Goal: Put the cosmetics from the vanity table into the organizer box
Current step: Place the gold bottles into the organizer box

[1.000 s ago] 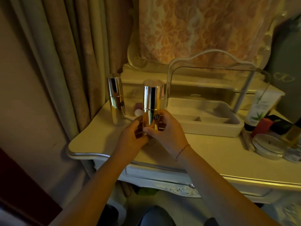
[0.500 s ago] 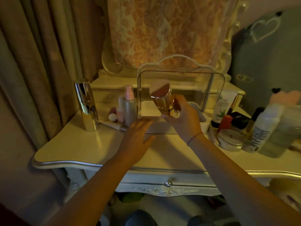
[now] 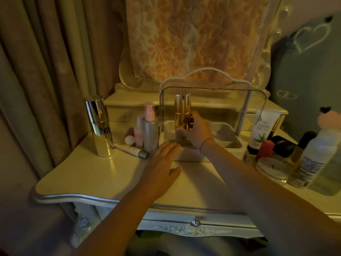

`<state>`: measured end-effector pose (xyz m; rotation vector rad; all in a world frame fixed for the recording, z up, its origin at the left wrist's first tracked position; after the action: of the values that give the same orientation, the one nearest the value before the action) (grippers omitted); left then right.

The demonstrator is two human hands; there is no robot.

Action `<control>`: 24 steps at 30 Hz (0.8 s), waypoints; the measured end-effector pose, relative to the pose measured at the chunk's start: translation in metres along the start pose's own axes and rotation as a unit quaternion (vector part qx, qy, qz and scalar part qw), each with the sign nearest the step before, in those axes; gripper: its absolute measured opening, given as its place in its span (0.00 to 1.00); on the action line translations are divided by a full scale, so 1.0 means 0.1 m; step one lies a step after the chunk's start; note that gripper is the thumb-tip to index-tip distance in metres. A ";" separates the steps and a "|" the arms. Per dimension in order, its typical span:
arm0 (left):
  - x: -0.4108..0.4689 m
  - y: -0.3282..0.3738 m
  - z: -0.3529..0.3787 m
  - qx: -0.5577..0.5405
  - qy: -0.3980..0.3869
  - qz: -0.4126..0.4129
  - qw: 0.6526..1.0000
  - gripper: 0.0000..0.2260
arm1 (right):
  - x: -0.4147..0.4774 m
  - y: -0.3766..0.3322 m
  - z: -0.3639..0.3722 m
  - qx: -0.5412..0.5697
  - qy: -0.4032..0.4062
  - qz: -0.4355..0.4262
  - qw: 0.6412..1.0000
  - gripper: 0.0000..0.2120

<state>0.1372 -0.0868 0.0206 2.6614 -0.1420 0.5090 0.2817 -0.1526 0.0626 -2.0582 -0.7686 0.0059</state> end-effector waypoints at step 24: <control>-0.01 -0.01 0.05 0.001 -0.009 -0.016 1.000 0.28 | 0.37 -0.03 0.25 0.023 -0.023 0.028 0.999 0.27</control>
<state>0.1380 -0.0878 0.0160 2.6667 -0.1040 0.4742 0.3029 -0.1128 0.0608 -2.0403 -0.7327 0.1008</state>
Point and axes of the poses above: each hand's wrist, its own x-axis towards the middle knuckle, its own z-axis out of the palm, y = z × x, the point moved 8 cm from there along x, towards the middle knuckle, and after that the axes turned 8 degrees about -y, right-handed, at the moved point
